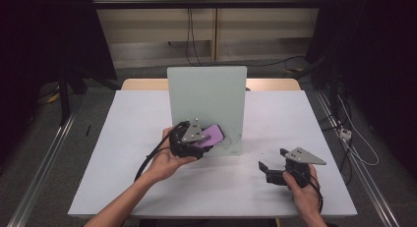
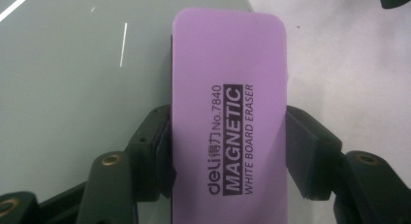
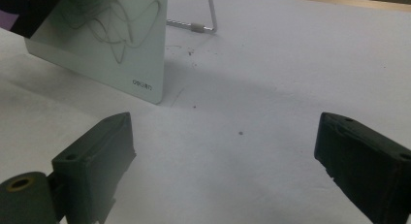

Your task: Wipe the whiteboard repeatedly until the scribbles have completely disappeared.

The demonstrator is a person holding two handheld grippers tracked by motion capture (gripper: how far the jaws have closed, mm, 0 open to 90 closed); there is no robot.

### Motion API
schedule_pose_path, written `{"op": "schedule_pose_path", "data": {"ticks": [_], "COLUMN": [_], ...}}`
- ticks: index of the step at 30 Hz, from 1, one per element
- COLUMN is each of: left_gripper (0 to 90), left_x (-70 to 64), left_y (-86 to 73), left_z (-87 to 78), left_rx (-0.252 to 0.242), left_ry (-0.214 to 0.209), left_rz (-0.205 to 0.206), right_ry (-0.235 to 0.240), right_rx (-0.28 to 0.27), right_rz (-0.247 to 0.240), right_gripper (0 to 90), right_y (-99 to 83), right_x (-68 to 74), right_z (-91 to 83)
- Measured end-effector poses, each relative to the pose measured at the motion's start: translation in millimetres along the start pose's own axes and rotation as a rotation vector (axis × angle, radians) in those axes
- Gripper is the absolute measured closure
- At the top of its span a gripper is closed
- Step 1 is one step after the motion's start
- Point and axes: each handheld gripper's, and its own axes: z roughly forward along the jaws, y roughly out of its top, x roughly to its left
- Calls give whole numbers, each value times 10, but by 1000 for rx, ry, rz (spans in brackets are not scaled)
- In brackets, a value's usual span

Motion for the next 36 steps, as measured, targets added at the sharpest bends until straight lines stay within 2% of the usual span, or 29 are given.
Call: {"op": "schedule_pose_path", "data": {"ticks": [3, 12, 14, 17, 20, 24, 28, 30, 32, 34, 36], "left_gripper": [406, 407, 406, 407, 407, 406, 406, 406, 406, 406, 405], "left_x": [-35, -130, -140, -128, -67, 32, 129, 157, 156, 135, 112], "left_y": [-15, -80, -91, -95, -83, -67, -49, -48, -54, -45, -36], "left_z": [55, 185, 188, 166, 70, -73, -236, -280, -275, -257, -222], "left_rx": [9, 55, 62, 56, 38, -12, -71, -81, -83, -73, -62], "left_ry": [-21, -71, -68, -64, -31, 11, 76, 93, 89, 100, 92], "left_rz": [-7, 10, 18, 5, 5, -35, -63, -67, -71, -56, -47], "right_ry": [4, 6, 6, 5, 2, 2, 1, 2, 2, 1, 2], "right_rx": [2, 3, 2, 1, 2, 1, 2, 1, 2, 2, 2], "right_rz": [-2, -1, -2, -1, 0, 3, 0, -1, 0, 0, -1], "right_gripper": [72, 71, 71, 70, 70, 70, 69, 69, 69, 69, 69], "right_y": [0, -1, -2, -2, -4, -5, -4, -3, -3, -2, -2], "right_x": [4, 3, -1, -2, 2, -5, 1, 1, 2, 3, 5], "right_z": [-3, -5, -7, -9, -15, -17, -15, -12, -10, -9, -10]}}
